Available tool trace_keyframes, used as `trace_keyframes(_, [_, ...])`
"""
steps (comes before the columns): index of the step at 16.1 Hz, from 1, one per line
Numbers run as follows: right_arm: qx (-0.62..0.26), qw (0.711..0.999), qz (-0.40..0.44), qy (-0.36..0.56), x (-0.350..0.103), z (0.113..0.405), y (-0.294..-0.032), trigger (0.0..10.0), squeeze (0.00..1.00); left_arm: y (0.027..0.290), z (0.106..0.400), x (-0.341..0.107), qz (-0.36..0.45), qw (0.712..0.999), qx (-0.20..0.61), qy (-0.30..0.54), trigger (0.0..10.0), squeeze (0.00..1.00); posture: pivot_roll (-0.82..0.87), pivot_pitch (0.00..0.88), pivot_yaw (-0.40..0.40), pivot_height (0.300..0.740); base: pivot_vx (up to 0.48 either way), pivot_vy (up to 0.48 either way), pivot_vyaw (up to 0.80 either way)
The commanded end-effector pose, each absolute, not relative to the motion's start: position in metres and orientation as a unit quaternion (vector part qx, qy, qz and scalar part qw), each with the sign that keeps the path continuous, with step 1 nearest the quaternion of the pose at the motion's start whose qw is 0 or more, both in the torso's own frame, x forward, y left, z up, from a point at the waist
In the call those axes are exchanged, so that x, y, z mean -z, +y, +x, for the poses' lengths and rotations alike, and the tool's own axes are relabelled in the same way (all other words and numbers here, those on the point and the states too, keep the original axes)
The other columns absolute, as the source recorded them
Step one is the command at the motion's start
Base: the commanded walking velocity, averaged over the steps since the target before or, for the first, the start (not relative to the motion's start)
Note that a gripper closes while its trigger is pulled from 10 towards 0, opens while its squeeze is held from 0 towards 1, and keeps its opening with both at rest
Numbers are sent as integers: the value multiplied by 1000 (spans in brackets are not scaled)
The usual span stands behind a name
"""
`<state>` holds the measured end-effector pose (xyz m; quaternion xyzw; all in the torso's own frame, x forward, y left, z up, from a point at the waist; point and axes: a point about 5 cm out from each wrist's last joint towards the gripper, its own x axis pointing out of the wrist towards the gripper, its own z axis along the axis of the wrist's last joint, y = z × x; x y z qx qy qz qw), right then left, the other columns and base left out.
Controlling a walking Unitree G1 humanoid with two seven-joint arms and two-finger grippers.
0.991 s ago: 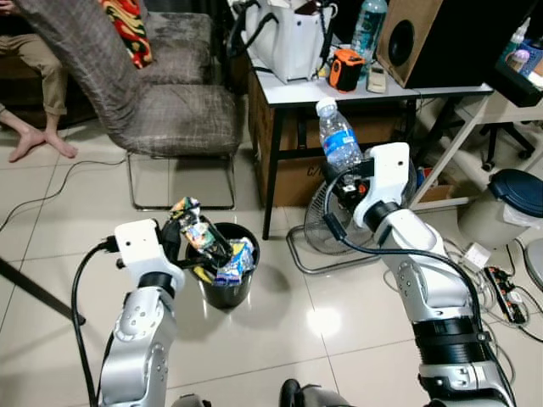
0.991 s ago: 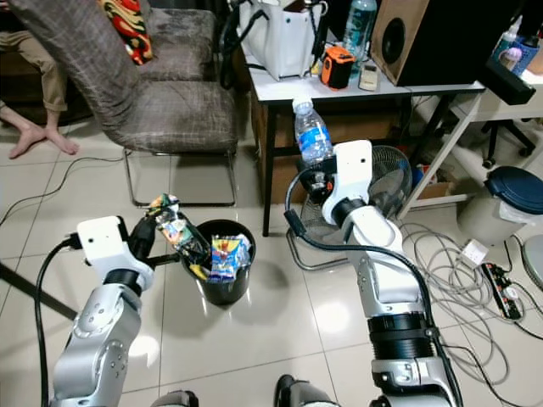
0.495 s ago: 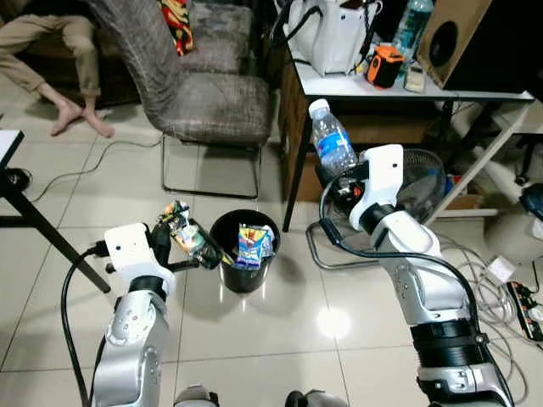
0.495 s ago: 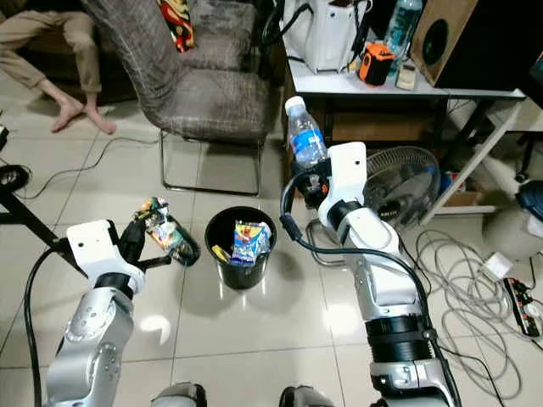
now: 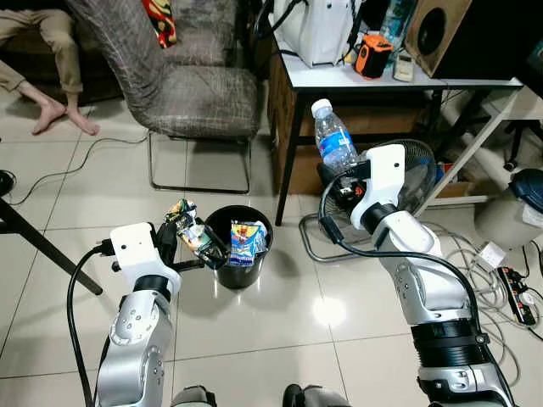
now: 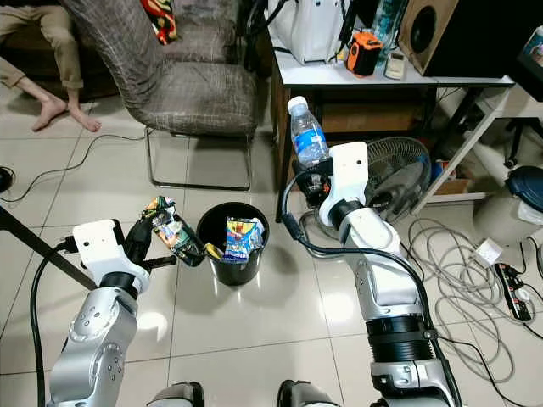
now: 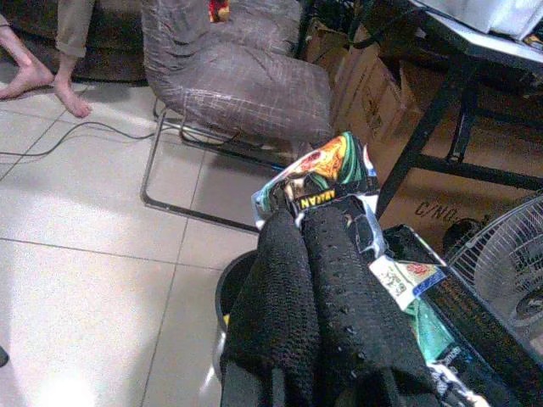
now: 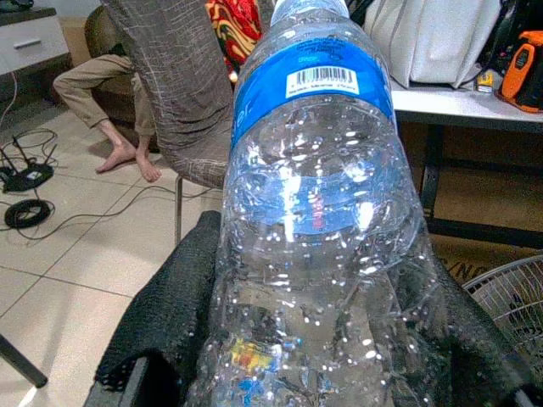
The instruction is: Picking trash to rubbish bin
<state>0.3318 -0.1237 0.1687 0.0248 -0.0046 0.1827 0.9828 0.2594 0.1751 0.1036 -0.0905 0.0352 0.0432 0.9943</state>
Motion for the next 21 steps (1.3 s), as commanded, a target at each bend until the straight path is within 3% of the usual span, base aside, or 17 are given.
trace_keyframes(1, [-176, 984, 25, -13, -172, 332, -127, 10000, 0, 172, 260, -107, -91, 995, -32, 29, 10000, 0, -62, 131, -50, 740, 296, 0, 0])
trace_keyframes(15, [-178, 984, 26, -4, -166, 331, -125, 10000, 0, 171, 258, -104, -87, 995, -25, 33, 10000, 0, -62, 132, -49, 740, 324, 0, 0])
trace_keyframes(21, [-174, 972, 26, 157, -71, 322, -113, 10000, 0, 180, 242, -45, -71, 988, -46, 129, 10000, 0, -54, 133, -48, 740, 210, 0, 0])
